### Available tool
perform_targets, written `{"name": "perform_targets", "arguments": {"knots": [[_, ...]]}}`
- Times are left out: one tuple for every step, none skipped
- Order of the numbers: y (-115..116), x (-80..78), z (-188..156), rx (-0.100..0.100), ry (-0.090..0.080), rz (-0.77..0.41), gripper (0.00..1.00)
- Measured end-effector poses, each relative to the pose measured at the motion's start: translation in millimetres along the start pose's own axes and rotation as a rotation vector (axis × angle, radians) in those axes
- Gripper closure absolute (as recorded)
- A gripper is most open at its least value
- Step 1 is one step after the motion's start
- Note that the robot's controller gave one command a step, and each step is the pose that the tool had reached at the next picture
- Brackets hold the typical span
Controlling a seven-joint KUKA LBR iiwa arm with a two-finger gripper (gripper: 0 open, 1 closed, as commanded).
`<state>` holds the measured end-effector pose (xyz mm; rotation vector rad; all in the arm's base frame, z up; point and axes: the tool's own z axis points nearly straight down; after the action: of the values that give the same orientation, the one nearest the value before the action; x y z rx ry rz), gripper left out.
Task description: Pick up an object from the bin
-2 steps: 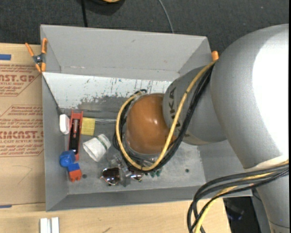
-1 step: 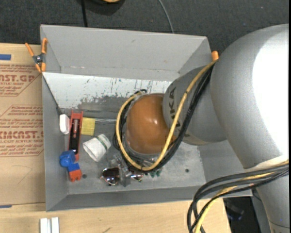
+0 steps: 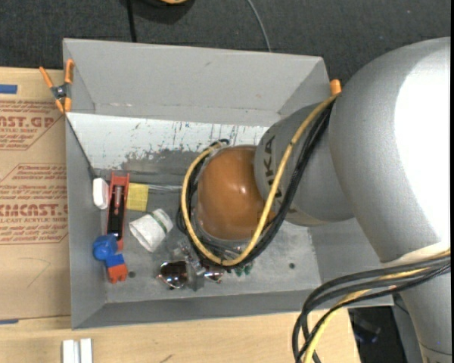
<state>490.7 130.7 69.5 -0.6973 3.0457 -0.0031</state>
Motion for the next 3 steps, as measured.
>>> {"name": "perform_targets", "arguments": {"knots": [[-7, 0.6, 0, 0.000, -0.001, -0.025, 1.00], [-8, 1.2, 0, 0.000, 0.000, -0.027, 1.00], [10, 1.1, 0, 0.000, 0.000, -0.080, 1.00]]}}
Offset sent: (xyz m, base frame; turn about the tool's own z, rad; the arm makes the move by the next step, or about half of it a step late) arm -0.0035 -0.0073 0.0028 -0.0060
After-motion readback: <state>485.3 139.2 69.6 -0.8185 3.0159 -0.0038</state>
